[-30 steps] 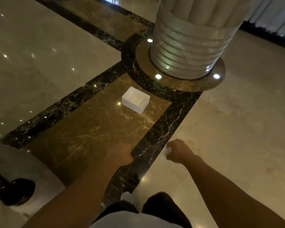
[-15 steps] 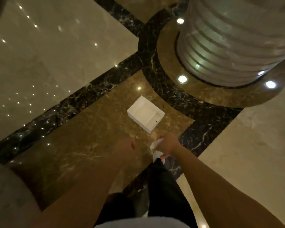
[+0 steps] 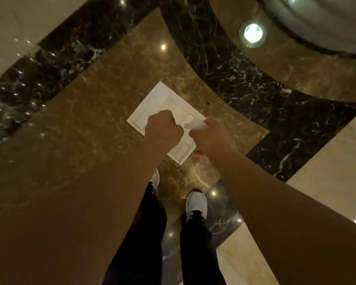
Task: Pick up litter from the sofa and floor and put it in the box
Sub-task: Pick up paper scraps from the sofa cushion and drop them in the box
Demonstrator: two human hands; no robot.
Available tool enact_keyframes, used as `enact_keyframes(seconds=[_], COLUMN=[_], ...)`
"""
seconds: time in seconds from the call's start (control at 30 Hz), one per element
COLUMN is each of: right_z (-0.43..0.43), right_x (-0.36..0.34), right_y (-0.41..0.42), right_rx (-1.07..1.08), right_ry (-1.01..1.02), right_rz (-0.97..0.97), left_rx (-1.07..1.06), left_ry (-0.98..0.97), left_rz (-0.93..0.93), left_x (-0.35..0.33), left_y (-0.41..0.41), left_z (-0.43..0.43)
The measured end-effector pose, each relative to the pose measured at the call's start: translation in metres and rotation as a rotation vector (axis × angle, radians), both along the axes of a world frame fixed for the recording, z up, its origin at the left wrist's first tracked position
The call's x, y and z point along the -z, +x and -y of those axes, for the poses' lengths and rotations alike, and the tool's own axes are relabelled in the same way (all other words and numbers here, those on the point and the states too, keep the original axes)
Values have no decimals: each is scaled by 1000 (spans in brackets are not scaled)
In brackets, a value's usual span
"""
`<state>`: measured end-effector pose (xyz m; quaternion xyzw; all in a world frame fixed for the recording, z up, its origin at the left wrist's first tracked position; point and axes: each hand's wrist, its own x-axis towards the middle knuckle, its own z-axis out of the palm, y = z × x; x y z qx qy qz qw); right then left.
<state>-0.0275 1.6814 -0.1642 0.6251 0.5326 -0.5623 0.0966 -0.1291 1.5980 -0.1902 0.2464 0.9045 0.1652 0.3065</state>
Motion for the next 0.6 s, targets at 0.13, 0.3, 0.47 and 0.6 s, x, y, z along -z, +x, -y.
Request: enact_keyframes(seconds=[0.13,0.3,0.47,0.6], right_z=[1,6,12,19], right_x=[79,134,141,122], right_y=[-21,-29,-33,-53], right_rx=[51,222,156,-82], right_ry=[-108,-143,-112,-63], right_rz=[36,53,134,145], left_rx=[-11,-39,8,29], left_ry=[-35,-94,-182,-227], left_rz=[76,151,236,116], left_x=[94,149,139,104], left_y=[-22,-47,-70,-87], left_z=[-9,14,44,66])
